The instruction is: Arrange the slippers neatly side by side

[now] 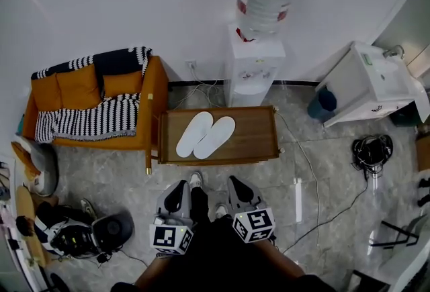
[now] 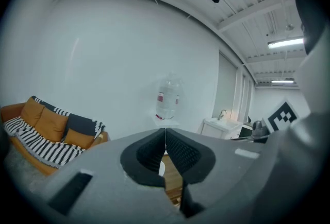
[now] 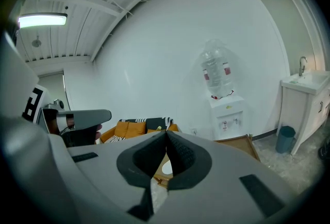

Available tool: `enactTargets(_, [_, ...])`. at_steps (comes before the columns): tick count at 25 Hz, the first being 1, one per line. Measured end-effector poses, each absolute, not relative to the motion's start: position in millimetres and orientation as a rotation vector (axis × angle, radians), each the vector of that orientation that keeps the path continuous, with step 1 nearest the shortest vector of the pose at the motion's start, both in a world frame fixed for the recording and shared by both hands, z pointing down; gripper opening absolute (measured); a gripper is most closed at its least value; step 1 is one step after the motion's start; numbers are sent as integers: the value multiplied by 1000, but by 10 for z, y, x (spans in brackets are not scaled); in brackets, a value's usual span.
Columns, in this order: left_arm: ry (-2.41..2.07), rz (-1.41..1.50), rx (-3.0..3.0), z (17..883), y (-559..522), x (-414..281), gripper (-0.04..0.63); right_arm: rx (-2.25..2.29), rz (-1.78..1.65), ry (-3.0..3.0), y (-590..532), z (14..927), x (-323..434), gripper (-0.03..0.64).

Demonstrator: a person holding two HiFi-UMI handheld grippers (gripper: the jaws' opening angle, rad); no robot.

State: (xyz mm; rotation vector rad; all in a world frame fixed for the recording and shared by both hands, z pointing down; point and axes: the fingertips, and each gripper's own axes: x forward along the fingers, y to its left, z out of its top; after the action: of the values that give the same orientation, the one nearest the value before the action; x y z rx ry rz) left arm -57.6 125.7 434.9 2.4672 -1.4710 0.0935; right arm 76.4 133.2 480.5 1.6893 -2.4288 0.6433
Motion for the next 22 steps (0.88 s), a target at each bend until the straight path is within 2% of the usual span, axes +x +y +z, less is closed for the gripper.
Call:
enactTargets(13, [-1342,116,2513,4402,-60,-719,17,1776,761,-2271,68,5185,642,14])
enactTargets(22, [-1262,148,2500,4576,-647,-774,17,1777,904,-2097,-552,5905,627,15])
